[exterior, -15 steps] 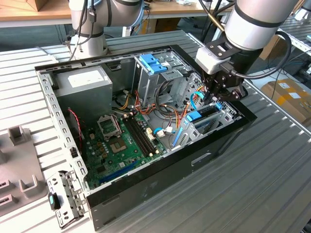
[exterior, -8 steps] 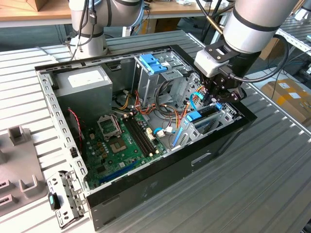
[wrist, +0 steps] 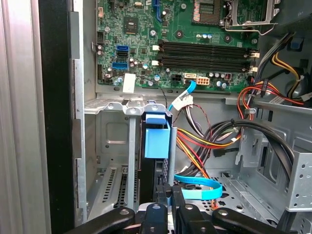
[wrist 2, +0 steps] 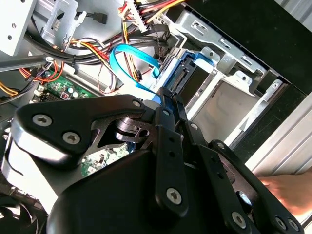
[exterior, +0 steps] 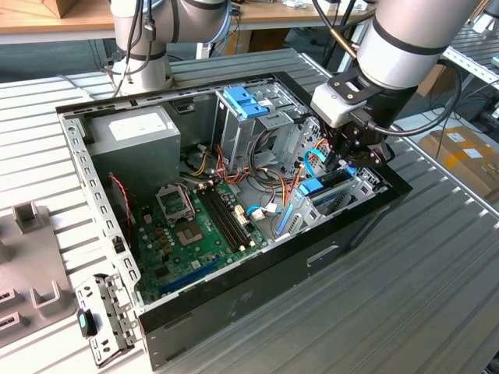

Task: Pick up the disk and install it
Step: 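Insert the first disk wire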

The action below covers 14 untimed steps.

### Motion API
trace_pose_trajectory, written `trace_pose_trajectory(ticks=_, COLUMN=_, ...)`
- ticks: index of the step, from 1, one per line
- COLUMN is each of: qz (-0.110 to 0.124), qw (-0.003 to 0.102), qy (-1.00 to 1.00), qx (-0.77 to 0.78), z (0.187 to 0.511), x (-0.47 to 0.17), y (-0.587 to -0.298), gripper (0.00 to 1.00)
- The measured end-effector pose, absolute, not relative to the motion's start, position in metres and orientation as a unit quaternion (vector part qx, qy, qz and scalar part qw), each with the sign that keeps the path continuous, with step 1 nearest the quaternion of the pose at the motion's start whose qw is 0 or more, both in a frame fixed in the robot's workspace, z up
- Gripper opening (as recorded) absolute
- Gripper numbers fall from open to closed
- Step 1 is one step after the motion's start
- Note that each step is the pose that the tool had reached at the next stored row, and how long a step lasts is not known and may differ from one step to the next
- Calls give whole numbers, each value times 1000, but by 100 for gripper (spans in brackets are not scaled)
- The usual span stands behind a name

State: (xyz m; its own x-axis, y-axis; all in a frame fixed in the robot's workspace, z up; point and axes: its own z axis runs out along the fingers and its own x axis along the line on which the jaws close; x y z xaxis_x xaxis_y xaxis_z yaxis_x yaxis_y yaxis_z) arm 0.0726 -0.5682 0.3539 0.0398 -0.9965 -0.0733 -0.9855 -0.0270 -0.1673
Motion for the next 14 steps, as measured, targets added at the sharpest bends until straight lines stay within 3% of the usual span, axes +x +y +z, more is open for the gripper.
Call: trace_pose_trajectory(ticks=14, qz=-32, qw=86, qy=692, qx=-716, z=353, x=73, y=-572, gripper=16)
